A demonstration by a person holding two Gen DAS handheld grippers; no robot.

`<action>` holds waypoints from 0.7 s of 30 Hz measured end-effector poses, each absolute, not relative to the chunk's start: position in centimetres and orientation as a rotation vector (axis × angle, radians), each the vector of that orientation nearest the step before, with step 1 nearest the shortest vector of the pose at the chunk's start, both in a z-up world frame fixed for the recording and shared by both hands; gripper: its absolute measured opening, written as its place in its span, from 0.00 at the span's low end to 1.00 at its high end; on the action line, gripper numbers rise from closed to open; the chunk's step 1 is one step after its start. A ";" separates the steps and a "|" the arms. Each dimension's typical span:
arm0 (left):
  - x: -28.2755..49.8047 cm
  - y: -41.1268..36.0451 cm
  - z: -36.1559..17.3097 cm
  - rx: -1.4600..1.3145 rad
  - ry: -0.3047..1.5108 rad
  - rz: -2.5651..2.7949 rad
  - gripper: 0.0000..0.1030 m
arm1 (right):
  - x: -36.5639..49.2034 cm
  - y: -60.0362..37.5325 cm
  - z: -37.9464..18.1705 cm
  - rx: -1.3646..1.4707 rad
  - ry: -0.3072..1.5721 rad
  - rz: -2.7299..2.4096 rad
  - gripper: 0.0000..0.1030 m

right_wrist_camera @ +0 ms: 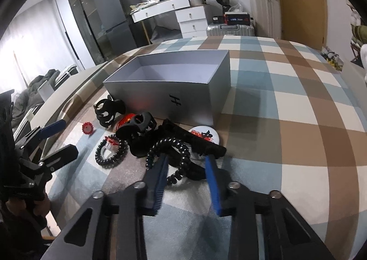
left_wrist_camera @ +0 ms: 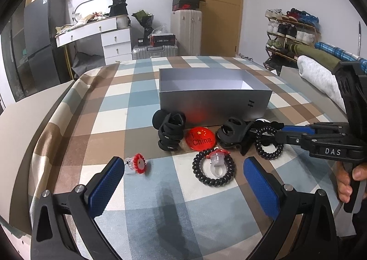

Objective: Organize jewelry
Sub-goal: 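Lower the right gripper onto the black coiled hair tie and close it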

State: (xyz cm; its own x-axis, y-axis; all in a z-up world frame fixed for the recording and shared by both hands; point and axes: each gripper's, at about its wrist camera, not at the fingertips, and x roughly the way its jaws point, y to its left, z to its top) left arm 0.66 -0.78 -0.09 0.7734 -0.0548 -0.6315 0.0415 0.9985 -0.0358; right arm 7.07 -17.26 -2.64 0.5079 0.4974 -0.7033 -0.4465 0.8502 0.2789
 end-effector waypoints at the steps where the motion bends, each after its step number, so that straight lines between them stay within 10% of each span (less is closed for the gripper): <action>1: 0.6 -0.8 -0.1 -0.021 0.685 -0.055 0.98 | 7.1 -17.2 -2.6 0.059 0.869 0.572 0.28; 21: 0.9 -0.8 -0.3 -0.026 0.696 -0.088 0.98 | 7.3 -15.2 -2.5 -0.061 0.851 0.581 0.09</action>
State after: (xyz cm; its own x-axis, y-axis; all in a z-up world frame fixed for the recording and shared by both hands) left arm 0.92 -0.78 -0.26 0.7636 -0.0896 -0.6394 0.0721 0.9960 -0.0534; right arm 7.27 -15.16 -2.50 0.5141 0.4599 -0.7240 -0.5070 0.8438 0.1759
